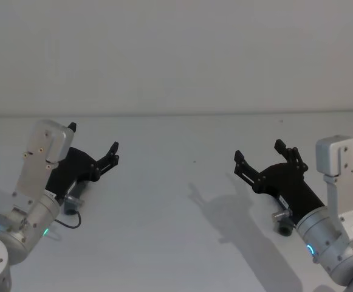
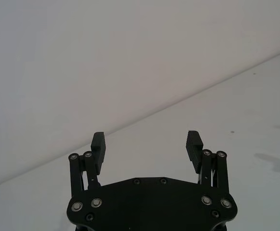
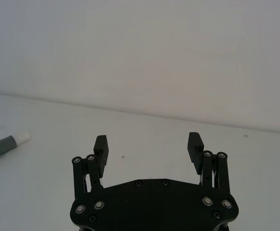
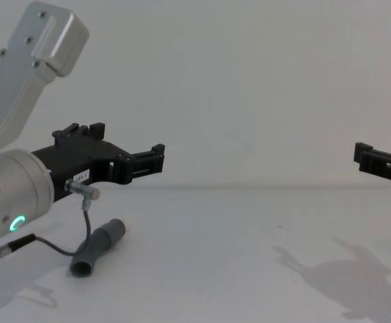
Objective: Use both hands to pick up one end of the pipe from the table, align the ends, and insert them.
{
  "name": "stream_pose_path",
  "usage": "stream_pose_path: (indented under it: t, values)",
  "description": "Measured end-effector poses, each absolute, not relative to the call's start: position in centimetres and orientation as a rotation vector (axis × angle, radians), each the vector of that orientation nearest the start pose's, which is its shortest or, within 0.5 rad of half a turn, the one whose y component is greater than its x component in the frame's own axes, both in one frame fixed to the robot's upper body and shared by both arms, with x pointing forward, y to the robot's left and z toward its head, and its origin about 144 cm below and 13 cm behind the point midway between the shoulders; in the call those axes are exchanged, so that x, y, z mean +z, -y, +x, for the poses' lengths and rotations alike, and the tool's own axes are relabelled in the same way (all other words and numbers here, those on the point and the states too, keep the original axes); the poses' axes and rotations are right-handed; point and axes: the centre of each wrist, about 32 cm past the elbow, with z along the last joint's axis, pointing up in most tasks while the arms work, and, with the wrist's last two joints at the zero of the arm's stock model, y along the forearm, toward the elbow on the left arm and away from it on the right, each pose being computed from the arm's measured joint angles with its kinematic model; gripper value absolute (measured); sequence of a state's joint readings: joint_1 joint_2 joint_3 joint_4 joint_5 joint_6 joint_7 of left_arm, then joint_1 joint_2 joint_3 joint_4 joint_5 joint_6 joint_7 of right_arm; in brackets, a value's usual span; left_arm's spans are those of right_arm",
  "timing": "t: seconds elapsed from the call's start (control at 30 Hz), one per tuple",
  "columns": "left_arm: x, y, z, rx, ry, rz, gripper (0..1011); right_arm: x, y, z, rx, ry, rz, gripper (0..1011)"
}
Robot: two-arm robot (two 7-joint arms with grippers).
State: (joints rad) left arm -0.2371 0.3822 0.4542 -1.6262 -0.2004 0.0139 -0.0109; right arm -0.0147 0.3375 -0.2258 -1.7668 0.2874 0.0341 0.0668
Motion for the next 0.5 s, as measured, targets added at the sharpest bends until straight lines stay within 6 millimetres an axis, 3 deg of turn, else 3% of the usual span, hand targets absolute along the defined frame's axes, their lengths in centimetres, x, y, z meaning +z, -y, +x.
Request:
stream_pose_path:
  t: [0.5]
  values:
    - [120.44, -19.84, 49.2, 1.124, 0.268, 0.061, 1001, 118.87, 23.71, 44.33, -1.229, 0.075, 0.026, 1002]
